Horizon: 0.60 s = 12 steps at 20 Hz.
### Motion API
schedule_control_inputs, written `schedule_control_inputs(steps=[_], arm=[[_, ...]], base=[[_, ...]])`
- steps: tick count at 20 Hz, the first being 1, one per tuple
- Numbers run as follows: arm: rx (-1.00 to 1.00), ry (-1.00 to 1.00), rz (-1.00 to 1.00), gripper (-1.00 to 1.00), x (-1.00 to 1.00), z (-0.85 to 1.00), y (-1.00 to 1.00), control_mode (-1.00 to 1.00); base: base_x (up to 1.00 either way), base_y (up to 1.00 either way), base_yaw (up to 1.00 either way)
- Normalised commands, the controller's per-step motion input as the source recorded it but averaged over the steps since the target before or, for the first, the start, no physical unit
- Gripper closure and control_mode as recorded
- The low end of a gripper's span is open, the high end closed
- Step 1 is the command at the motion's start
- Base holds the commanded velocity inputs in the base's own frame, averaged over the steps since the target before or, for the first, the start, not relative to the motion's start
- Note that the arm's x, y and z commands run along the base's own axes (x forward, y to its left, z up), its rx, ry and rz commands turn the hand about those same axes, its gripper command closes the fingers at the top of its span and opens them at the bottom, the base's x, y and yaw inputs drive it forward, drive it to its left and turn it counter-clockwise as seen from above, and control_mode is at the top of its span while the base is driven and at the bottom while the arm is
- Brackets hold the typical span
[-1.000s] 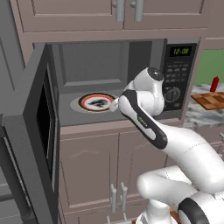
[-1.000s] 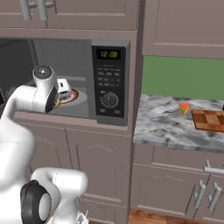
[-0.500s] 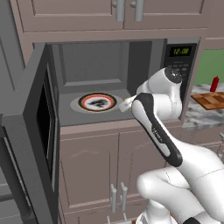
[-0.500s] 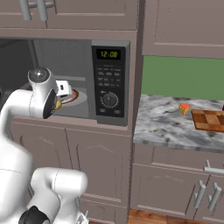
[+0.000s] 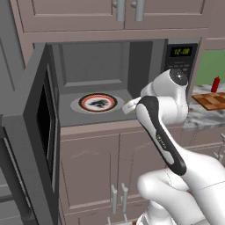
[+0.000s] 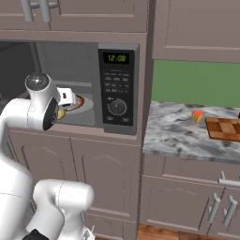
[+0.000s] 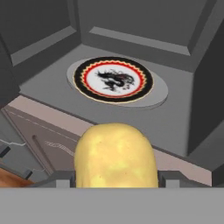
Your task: Retrieve the reheated potato from the microwave, then place the potato, cheese, and condiment on the cutting board.
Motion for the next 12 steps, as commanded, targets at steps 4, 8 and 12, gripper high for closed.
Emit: schedule_control_inputs(steps=[4, 8, 12], arm=[[0.0, 0.0, 0.0, 1.0, 0.0, 0.0, 0.0, -1.0], [0.0, 0.0, 0.0, 1.0, 0.0, 0.0, 0.0, -1.0], [0.0, 0.0, 0.0, 1.0, 0.0, 0.0, 0.0, -1.0]], base=[[0.0, 0.0, 0.0], [0.0, 0.0, 0.0], [0.0, 0.0, 0.0]])
